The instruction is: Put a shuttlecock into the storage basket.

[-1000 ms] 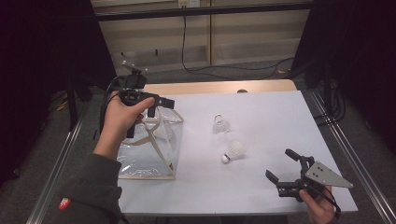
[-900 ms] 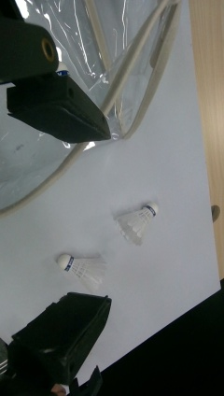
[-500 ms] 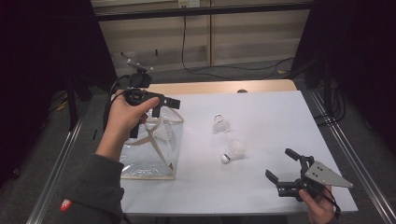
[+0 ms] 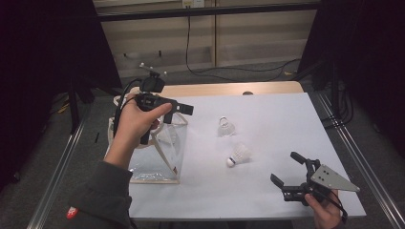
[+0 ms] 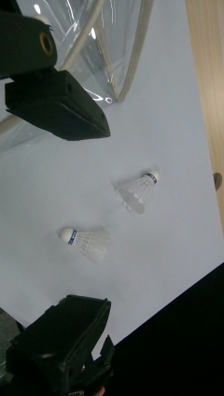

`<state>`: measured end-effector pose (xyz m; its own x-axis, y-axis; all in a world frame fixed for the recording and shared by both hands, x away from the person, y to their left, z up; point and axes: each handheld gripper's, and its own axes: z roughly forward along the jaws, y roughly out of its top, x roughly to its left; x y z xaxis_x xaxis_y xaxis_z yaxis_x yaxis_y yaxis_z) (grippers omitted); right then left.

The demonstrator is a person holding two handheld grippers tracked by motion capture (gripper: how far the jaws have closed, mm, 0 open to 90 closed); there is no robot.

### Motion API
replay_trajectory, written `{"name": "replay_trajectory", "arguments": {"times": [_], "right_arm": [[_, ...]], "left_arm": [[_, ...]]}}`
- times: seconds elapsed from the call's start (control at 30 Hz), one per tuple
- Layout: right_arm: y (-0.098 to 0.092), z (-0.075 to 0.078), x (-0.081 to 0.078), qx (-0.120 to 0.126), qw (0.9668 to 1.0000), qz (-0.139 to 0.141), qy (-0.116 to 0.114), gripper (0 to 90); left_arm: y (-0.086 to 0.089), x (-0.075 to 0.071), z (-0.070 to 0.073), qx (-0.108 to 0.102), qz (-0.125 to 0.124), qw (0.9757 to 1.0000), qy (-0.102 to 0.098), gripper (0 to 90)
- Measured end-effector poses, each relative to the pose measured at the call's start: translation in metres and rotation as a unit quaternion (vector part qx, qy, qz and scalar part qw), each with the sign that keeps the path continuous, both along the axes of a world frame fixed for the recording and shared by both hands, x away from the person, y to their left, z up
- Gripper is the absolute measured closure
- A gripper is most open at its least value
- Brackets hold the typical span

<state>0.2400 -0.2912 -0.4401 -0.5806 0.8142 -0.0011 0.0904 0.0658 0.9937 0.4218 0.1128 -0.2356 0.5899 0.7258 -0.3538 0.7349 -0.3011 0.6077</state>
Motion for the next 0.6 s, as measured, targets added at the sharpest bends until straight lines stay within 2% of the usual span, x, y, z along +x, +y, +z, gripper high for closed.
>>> {"name": "replay_trajectory", "arguments": {"times": [0.33,0.6], "right_arm": [[0.001,0.0,0.001,0.002,1.0,0.0,0.001,0.8],[0.0,0.0,0.001,0.0,1.0,-0.001,0.003,0.6]], "left_arm": [[-0.013,-0.006,-0.005,-0.002,-0.022,0.9997,-0.003,14.5],[-0.018,-0.008,-0.011,-0.002,-0.028,0.9996,0.0,14.4]]}}
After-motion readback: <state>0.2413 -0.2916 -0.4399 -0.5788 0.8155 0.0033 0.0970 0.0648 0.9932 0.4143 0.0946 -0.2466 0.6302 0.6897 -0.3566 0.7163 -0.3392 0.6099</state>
